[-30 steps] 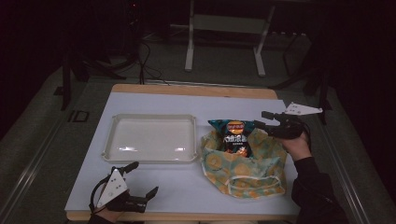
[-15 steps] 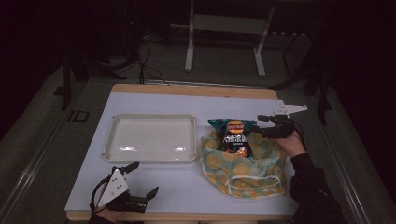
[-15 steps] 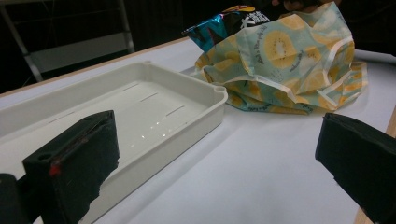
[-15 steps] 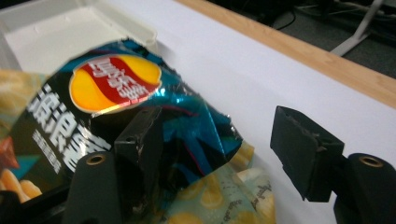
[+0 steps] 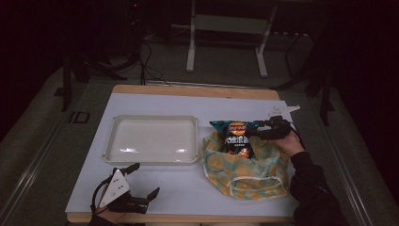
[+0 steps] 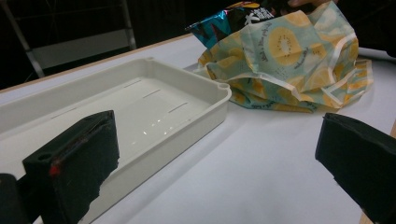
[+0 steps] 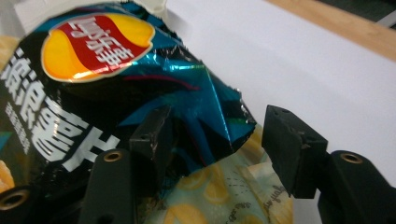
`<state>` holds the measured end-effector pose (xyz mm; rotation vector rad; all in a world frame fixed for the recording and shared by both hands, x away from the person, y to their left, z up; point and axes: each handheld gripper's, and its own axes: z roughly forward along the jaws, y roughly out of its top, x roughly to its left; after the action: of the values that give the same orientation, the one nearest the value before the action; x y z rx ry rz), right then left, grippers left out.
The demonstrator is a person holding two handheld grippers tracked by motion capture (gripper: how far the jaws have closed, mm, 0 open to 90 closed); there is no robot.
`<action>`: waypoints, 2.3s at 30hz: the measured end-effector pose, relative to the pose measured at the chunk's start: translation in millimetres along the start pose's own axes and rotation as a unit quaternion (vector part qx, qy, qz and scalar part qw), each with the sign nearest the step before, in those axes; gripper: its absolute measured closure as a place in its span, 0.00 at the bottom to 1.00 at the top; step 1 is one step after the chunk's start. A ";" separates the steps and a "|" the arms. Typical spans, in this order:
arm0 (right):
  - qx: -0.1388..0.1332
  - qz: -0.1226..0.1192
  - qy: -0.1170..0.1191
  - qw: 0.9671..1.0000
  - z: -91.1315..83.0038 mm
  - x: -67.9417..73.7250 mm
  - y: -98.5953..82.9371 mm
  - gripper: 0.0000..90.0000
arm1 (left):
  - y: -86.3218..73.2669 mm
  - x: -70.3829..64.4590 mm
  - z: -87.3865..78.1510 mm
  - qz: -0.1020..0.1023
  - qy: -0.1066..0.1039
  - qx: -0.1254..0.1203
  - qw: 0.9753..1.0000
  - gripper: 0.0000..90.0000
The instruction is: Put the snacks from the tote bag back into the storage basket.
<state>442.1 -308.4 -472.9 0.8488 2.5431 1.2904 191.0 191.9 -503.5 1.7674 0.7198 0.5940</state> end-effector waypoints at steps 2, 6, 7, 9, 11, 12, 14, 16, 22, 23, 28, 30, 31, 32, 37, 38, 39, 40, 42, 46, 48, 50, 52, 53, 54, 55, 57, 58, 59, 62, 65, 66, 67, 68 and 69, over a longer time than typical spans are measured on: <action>0.013 0.009 0.017 1.000 5.4 -3.1 -1.6 0.51 | -0.1 0.2 0.1 -0.001 0.001 0.000 1.000 0.00; 0.018 0.017 0.030 0.999 10.0 -5.6 -3.0 0.56 | -0.4 0.7 0.1 -0.002 0.001 0.000 1.000 0.00; 0.018 0.019 0.032 0.999 11.1 -6.5 -3.1 0.56 | -0.4 0.6 0.1 -0.001 0.001 -0.001 1.000 0.00; 0.021 0.021 0.041 0.999 14.0 -7.1 -2.3 0.58 | -0.4 0.5 0.4 -0.001 -0.001 0.001 1.000 0.00; 0.026 0.022 0.042 0.999 15.3 -6.8 -1.9 0.61 | -0.5 0.5 0.5 -0.001 -0.001 0.001 1.000 0.00; 0.029 0.018 0.040 0.999 16.7 -6.0 -1.4 0.64 | -0.4 0.6 0.6 0.000 -0.002 0.001 1.000 0.00; 0.030 0.010 0.046 0.998 19.7 -3.3 0.2 0.83 | -0.4 0.5 0.5 -0.001 -0.001 0.000 1.000 0.00; 0.027 0.002 0.047 0.999 19.8 -1.1 1.3 0.99 | -0.4 0.6 0.1 0.000 -0.002 0.000 1.000 0.00; 0.013 -0.008 0.034 0.999 12.5 4.8 3.1 1.00 | -0.3 0.5 0.1 0.000 -0.002 0.000 1.000 0.00; 0.013 -0.008 0.034 0.999 12.5 4.8 3.1 1.00 | -0.3 0.5 0.1 0.000 -0.002 0.000 1.000 0.00; -0.005 -0.013 0.022 1.000 1.6 9.6 3.9 1.00 | -0.2 0.4 0.5 0.000 -0.002 0.000 1.000 0.00; -0.012 -0.011 0.018 1.000 -2.0 10.4 4.2 1.00 | -0.3 0.3 0.8 0.001 -0.002 0.002 1.000 0.00; -0.012 -0.011 0.018 1.000 -2.0 10.4 4.2 1.00 | -0.3 0.2 0.9 0.001 -0.002 0.002 1.000 0.00; -0.024 -0.011 0.019 0.999 -6.1 11.7 4.5 1.00 | -0.3 0.2 0.9 0.001 -0.002 0.001 1.000 0.00; -0.032 -0.022 0.020 0.999 -14.2 16.7 7.5 1.00 | -0.3 0.4 1.0 0.001 0.000 0.001 1.000 0.00; -0.035 -0.024 0.022 0.999 -16.4 18.1 8.3 1.00 | -0.3 0.4 0.9 0.001 0.000 0.000 1.000 0.00; -0.038 -0.027 0.023 0.999 -18.6 19.6 9.3 1.00 | -0.2 0.3 0.9 0.001 -0.001 0.000 1.000 0.00; -0.039 -0.028 0.024 0.999 -20.8 21.1 10.4 1.00 | -0.2 0.3 0.9 0.002 0.000 0.000 1.000 0.00; -0.051 -0.028 0.030 0.998 -25.7 23.1 12.2 1.00 | -0.2 0.3 0.9 0.002 -0.001 0.000 1.000 0.00; -0.072 -0.027 0.034 0.996 -36.9 27.4 17.3 1.00 | -0.2 0.2 1.0 0.001 -0.001 0.000 1.000 0.00; -0.079 -0.028 0.036 0.996 -41.0 28.6 19.8 1.00 | -0.1 0.3 1.0 0.001 0.000 0.000 1.000 0.00; -0.084 -0.026 0.037 0.995 -44.1 29.5 22.1 1.00 | -0.2 0.3 1.0 0.001 0.000 0.001 1.000 0.00; -0.087 -0.027 0.034 0.995 -46.7 29.8 24.1 1.00 | -0.2 0.2 1.0 0.002 0.000 0.001 1.000 0.00; -0.091 -0.026 0.035 0.995 -48.2 30.1 25.1 1.00 | -0.2 0.0 0.8 0.002 0.001 0.000 1.000 0.00; -0.095 -0.028 0.034 0.995 -49.8 30.5 26.2 1.00 | -0.2 0.0 0.8 0.002 0.001 0.000 1.000 0.00; -0.097 -0.028 0.033 0.994 -51.6 31.5 27.8 1.00 | -0.2 0.1 0.8 0.002 0.001 0.001 1.000 0.00; -0.103 -0.032 0.031 0.994 -55.4 33.2 31.6 1.00 | -0.2 0.2 1.0 0.002 0.001 0.001 1.000 0.00; -0.105 -0.034 0.028 0.993 -57.5 34.0 33.7 1.00 | -0.2 0.2 1.1 0.002 0.001 0.001 1.000 0.00; -0.109 -0.035 0.027 0.993 -59.5 34.7 35.9 1.00 | -0.2 0.2 1.1 0.002 0.001 0.001 1.000 0.00; -0.114 -0.035 0.022 0.993 -63.5 35.7 40.4 1.00 | -0.1 0.0 1.0 0.003 0.001 0.001 1.000 0.00; -0.118 -0.038 0.015 0.992 -68.7 37.9 48.2 1.00 | -0.1 0.1 0.8 0.002 0.001 0.001 1.000 0.00; -0.118 -0.038 0.015 0.992 -68.7 37.9 48.2 1.00 | -0.1 0.1 0.8 0.002 0.001 0.001 1.000 0.00; -0.122 -0.039 0.015 0.992 -70.5 39.5 51.4 1.00 | -0.1 0.1 0.8 0.002 0.001 0.001 1.000 0.00; -0.122 -0.040 0.013 0.992 -71.2 40.3 53.2 1.00 | -0.1 0.1 1.0 0.002 0.001 0.001 1.000 0.00; -0.122 -0.040 0.013 0.992 -71.2 40.3 53.2 1.00 | -0.1 0.1 1.0 0.002 0.001 0.001 1.000 0.00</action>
<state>403.2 -310.4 -383.4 0.6771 2.3450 1.5547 191.7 191.3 -503.8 1.7702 0.7192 0.5981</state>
